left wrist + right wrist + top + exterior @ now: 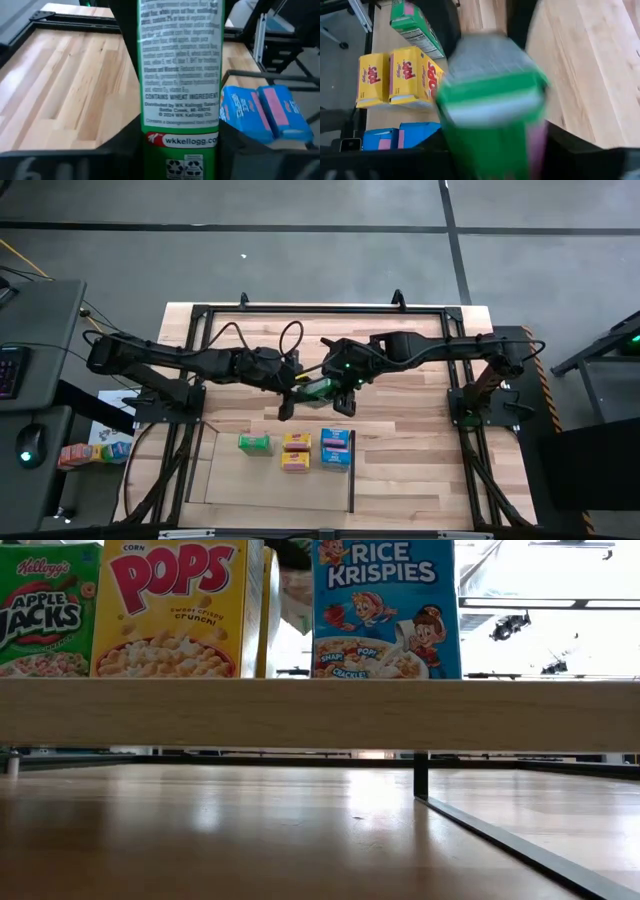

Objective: Stack cereal on shelf
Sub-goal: Put the green cereal box on the shelf aligned with the green cereal box

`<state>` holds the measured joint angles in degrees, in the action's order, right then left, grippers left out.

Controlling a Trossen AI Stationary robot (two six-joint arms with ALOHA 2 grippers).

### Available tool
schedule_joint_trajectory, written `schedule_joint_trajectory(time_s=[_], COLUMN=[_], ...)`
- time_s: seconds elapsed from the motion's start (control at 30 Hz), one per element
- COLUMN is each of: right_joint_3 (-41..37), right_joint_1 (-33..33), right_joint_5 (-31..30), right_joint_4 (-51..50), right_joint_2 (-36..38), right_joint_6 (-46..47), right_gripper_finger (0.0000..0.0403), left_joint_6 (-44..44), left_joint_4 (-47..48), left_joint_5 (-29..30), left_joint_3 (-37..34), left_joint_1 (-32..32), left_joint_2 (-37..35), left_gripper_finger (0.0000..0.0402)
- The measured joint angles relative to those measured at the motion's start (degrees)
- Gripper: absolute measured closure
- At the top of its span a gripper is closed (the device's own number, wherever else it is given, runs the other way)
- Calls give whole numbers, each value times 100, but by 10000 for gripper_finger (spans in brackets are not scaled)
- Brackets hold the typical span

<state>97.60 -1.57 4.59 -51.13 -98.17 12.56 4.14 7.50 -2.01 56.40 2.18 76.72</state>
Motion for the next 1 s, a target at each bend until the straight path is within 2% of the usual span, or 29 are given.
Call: schedule_joint_trajectory(time_s=[0.23, 0.4, 0.5, 0.63, 0.73, 0.83, 1.0], right_joint_3=[327, 815, 997, 889, 557, 190, -316], right_joint_1=[7, 27, 44, 46, 44, 40, 16], right_joint_5=[-262, -548, -652, -624, -293, 19, 338], right_joint_4=[-190, -459, -652, -664, -464, 146, 1854], right_joint_2=[15, 22, 28, 31, 30, 17, 20], right_joint_6=[-232, -230, -212, -165, -53, 188, 657], right_gripper_finger=[159, 145, 144, 144, 144, 144, 144], left_joint_6=[-310, -57, 120, 605, 1093, 1456, 1629], left_joint_4=[857, 1664, 1764, 1247, 425, -397, -1196], left_joint_5=[84, 458, 747, 1073, 1307, 1538, 2169], left_joint_3=[-2, -12, -47, -481, -1014, -1525, -2067], left_joint_1=[-229, -297, -194, 94, 421, 801, 1347], left_joint_2=[-477, -1260, -1847, -2681, -3278, -3704, -4063], left_gripper_finger=[285, 285, 285, 285, 285, 285, 285])
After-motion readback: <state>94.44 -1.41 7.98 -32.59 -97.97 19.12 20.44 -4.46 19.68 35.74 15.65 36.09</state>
